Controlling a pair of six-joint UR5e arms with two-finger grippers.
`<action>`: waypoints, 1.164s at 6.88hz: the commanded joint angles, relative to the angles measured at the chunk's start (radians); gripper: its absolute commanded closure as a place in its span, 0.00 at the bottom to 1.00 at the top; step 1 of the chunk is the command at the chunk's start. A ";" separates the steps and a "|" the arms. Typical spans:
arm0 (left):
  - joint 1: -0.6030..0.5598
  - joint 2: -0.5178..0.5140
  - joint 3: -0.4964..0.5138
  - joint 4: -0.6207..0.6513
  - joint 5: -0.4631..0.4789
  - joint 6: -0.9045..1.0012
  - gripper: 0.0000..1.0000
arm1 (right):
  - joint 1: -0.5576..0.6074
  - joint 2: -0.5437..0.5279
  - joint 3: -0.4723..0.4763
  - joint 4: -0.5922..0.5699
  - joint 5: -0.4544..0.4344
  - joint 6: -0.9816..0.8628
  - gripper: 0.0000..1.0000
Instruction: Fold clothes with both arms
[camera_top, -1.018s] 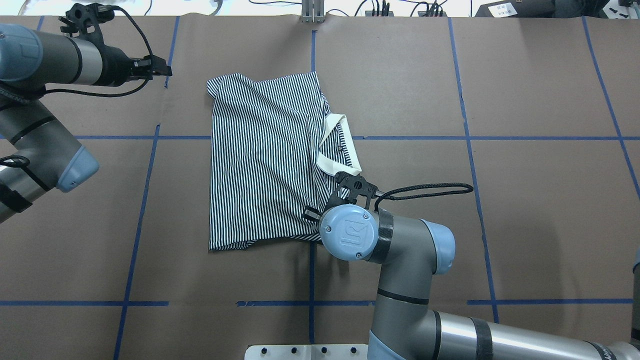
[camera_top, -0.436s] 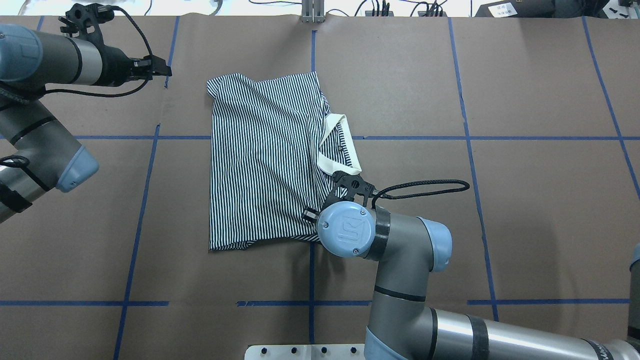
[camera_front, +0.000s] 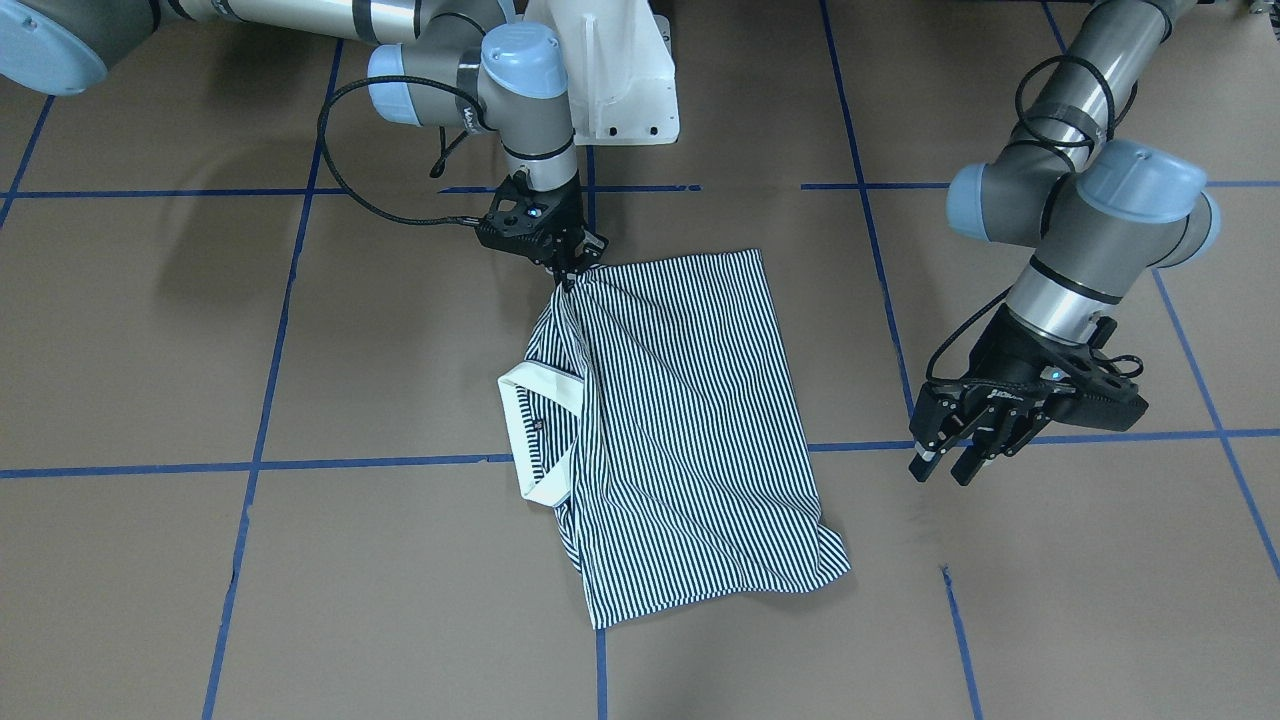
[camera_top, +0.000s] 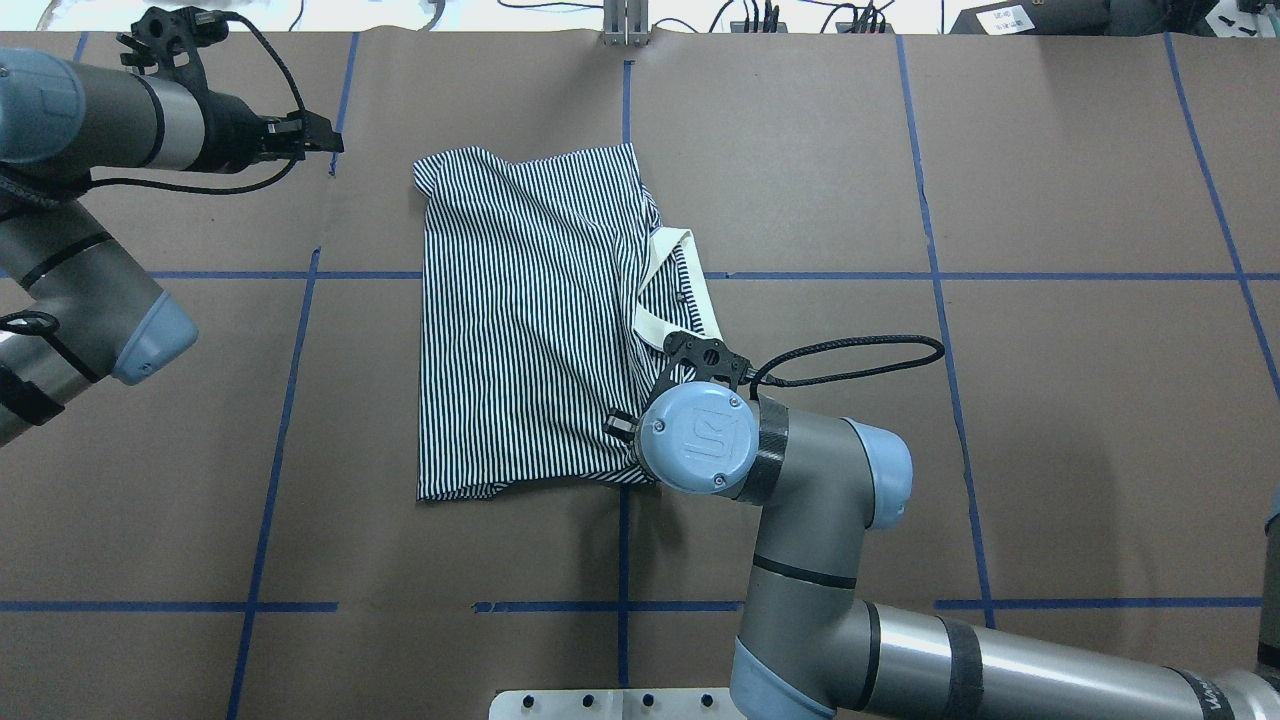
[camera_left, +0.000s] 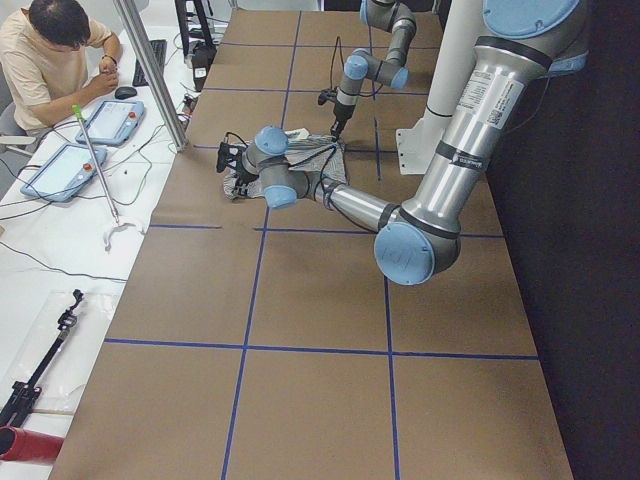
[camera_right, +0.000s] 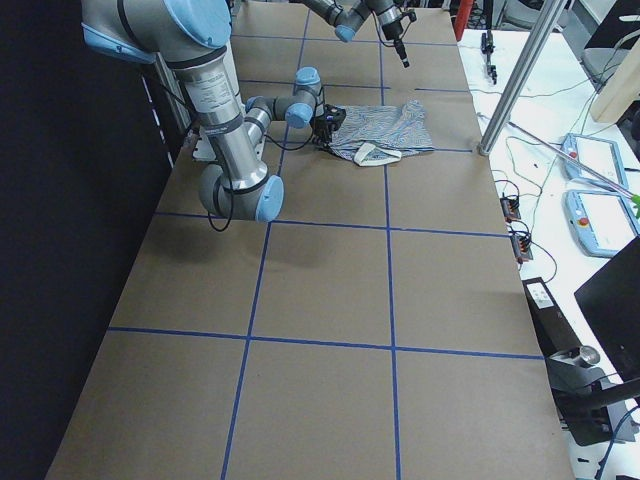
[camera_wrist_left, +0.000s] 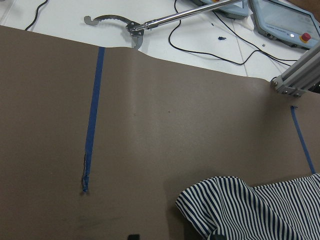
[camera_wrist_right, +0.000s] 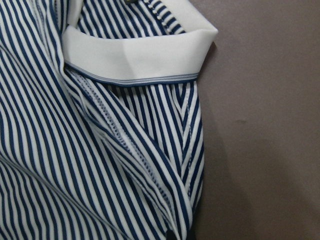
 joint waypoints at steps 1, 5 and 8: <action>0.037 0.014 -0.076 0.012 0.000 -0.118 0.42 | 0.017 -0.018 0.048 -0.003 0.025 -0.005 1.00; 0.490 0.264 -0.435 0.096 0.229 -0.615 0.38 | -0.021 -0.111 0.181 -0.014 -0.011 0.010 1.00; 0.628 0.229 -0.431 0.227 0.295 -0.683 0.35 | -0.030 -0.140 0.217 -0.014 -0.013 0.012 1.00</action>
